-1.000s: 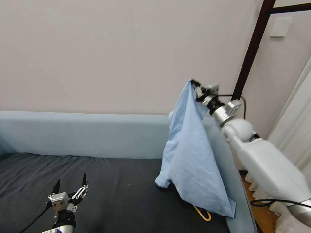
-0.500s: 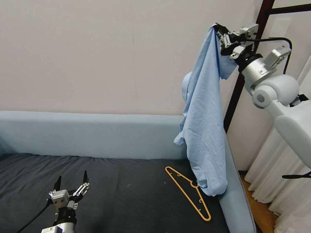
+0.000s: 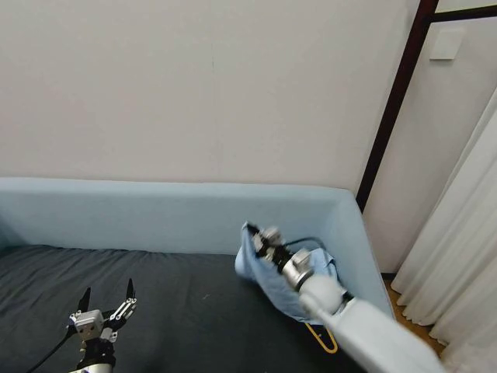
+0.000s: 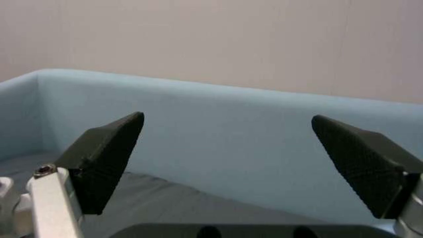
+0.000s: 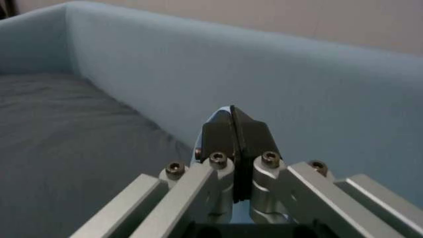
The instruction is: Pick up the clothes from the sofa and hang them on the clothes hanger.
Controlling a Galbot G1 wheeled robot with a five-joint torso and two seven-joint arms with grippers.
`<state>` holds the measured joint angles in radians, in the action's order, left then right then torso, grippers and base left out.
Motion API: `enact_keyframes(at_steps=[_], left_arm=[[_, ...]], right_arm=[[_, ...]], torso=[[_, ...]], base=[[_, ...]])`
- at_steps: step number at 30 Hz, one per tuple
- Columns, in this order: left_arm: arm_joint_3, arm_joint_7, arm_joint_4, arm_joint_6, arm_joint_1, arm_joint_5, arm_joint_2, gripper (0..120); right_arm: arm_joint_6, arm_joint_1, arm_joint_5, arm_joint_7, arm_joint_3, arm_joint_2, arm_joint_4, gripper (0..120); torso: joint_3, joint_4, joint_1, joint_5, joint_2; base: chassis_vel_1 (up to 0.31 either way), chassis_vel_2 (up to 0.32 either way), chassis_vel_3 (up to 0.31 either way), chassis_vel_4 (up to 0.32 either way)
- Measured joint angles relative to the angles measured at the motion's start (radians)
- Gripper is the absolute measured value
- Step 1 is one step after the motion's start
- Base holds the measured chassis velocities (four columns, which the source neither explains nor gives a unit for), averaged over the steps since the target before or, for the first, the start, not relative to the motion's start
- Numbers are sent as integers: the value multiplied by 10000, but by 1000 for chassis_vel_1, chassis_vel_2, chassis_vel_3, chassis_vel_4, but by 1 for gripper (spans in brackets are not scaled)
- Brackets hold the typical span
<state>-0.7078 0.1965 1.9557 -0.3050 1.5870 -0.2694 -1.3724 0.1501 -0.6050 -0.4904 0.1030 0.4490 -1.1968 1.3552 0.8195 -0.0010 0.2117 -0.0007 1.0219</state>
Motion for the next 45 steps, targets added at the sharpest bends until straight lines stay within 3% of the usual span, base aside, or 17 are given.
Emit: enact_keyframes(at_steps=[4,9,15,18,22,28,32,33,36,38,40,43,45], left_arm=[[-161,15,36,-16,82,40,-108,100],[-184,19,24,-53,109,138,-235,100],[-87,24,-278,-113,2,337,-372,100],[71,20,-603,-109,-200,463,-349,100],[234,5,-854,9,-399,461,-204,100],[447,-168,-1104,357,-727,-174,289,100],[1000,-803,-1175,1237,-1410,-2550,1225,100],[1000,-803,-1175,1237,-1410,-2550,1225,100],[1694,-926,-1398,2040,-2153,-4569,1750,100],[1793,-910,-1453,2149,-2253,-4818,1796,100],[2438,-633,-1848,2838,-2888,-6174,1891,100],[2534,-37,-1880,3404,-3101,-6985,1739,100],[2381,1016,-1795,4314,-3234,-7695,1556,100]], right_arm=[[221,-372,534,521,576,-927,-1066,0],[-297,-679,581,1044,945,-952,-946,9],[-1569,-1214,-81,1423,1211,-228,269,30],[-2250,-1564,-425,1438,1287,527,1476,45],[-2135,-1748,-574,987,1180,1112,2335,58],[-637,-1774,-1048,-610,-28,1828,3282,77],[-161,-1576,-1965,-948,-2225,2075,3708,95],[-161,-1576,-1965,-948,-2225,2075,3708,95],[-74,-1444,-2768,-587,-3491,2397,3743,100],[-40,-1440,-2842,-557,-3639,2445,3725,100],[335,-1463,-3181,-388,-4505,2803,3526,100],[557,-1355,-3562,-239,-4782,2906,3315,100],[649,-1113,-3973,-120,-4756,2959,3108,100]], torso=[[0,1,1,-1,0],[0,-2,0,-1,0],[-1,-3,0,4,0],[-1,-3,0,1,0],[0,-4,1,2,0],[0,-2,0,3,0],[1,2,1,4,0],[1,2,1,4,0],[2,-5,2,3,0],[1,-5,3,3,0],[2,-6,3,0,-1],[1,-13,2,2,-1],[2,7,2,3,-2]], base=[[0,0,0,0],[0,0,0,0],[0,0,0,0],[0,0,0,0],[0,0,0,0],[0,0,0,0],[0,0,0,0],[0,0,0,0],[0,0,0,0],[0,0,0,0],[0,0,0,0],[0,0,0,0],[0,0,0,0]])
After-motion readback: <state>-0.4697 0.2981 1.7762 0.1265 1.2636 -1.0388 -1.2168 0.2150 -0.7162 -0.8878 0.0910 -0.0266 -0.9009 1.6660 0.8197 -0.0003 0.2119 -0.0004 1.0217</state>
